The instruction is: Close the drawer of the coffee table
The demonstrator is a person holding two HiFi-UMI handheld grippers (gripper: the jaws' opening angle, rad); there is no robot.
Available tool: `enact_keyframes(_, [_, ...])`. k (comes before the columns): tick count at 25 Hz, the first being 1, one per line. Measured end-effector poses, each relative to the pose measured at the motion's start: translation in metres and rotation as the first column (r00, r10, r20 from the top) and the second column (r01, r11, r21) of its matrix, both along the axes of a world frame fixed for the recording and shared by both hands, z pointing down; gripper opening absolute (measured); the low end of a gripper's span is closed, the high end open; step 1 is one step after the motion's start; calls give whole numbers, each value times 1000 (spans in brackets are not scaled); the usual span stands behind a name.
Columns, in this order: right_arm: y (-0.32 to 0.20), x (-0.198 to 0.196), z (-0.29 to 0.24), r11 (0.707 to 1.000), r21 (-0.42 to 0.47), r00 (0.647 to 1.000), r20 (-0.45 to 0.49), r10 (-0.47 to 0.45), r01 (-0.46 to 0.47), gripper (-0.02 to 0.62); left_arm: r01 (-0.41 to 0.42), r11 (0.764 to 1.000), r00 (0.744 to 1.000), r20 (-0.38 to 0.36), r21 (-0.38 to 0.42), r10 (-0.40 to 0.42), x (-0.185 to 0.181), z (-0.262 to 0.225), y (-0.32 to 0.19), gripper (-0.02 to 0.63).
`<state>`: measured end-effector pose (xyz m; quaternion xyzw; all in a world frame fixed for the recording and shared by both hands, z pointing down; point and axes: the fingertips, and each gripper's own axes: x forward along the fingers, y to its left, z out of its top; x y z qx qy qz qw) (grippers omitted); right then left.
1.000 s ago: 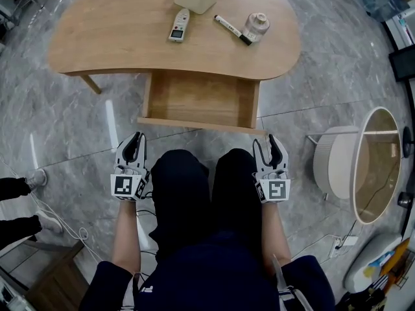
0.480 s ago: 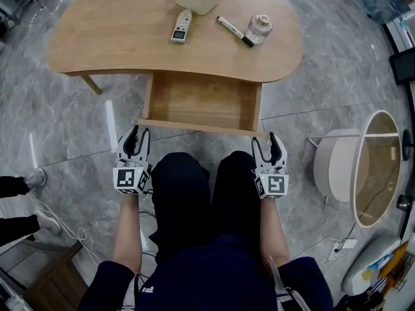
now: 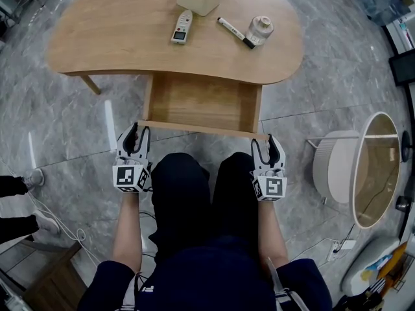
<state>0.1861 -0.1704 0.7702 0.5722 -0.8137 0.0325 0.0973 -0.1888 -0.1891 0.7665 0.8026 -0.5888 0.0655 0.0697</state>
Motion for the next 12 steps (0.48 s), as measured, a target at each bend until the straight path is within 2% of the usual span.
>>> enact_keyframes(6, [0, 0, 0, 1000, -9, 1000, 5, 1, -1, 222, 2, 1000, 1000, -4, 3, -2, 0, 0, 0, 137])
enact_keyframes(12, [-4, -1, -16, 1000, 30, 1000, 18, -7, 6, 222, 1, 999, 1000, -31, 39, 0, 0, -15, -4, 136])
